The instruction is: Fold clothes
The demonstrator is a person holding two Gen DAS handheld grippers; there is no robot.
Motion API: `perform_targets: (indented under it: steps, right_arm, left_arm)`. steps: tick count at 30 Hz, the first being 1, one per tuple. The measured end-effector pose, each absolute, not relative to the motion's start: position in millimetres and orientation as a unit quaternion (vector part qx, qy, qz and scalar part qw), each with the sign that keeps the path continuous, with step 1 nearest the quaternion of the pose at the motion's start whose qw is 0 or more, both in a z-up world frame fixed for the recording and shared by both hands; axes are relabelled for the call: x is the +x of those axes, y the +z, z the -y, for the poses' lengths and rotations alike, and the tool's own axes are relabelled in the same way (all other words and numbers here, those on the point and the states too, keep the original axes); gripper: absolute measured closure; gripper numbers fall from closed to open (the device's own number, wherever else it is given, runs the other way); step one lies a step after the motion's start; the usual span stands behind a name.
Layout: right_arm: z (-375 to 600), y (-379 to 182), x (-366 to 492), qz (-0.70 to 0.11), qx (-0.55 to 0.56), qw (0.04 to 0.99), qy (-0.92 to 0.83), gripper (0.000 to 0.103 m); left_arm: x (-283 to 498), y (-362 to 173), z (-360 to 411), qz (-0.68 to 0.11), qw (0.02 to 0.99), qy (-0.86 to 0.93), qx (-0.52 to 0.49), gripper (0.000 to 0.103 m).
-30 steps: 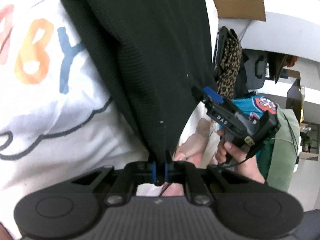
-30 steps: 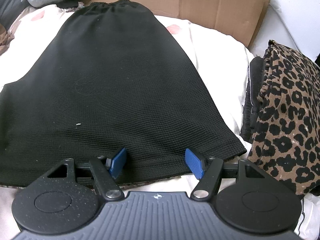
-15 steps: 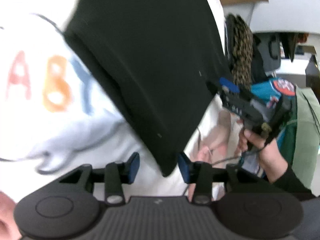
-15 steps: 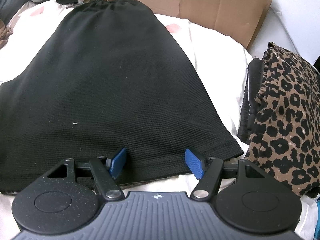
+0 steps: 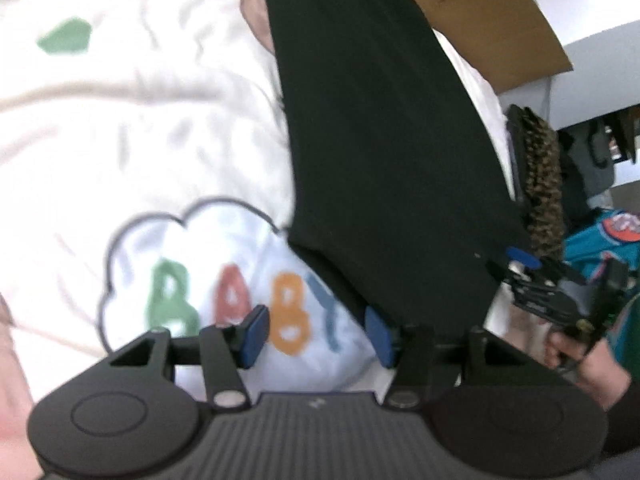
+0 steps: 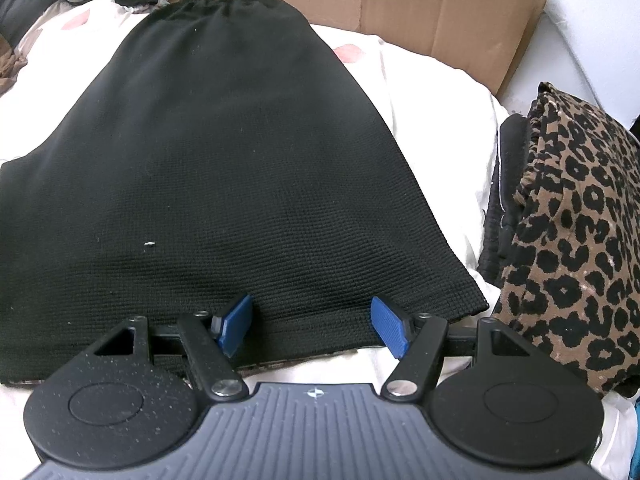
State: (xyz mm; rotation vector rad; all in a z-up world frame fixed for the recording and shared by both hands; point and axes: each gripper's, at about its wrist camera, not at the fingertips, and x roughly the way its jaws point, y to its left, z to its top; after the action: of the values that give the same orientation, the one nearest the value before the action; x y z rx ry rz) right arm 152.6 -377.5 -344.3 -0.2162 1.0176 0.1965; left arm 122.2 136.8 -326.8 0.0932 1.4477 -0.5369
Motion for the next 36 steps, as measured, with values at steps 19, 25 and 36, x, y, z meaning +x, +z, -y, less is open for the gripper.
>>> perform_targets:
  steps: [19,25,36]
  right_arm:
    - [376.8,-346.6,150.9,-0.482,-0.102,0.865,0.094,0.030]
    - [377.2,-347.2,151.0,-0.481,-0.103,0.865,0.094,0.029]
    - [378.4,-347.9,150.7,-0.479,-0.102,0.866,0.097,0.029]
  left_arm:
    - [135.2,-339.3,-104.3,-0.581,0.776,-0.238,0.066,0.047]
    - [128.2,-346.4,-96.7,-0.565,0.784,-0.233,0.104,0.065]
    - [128.3,-332.2,-121.3,-0.565,0.790,-0.212,0.114,0.099]
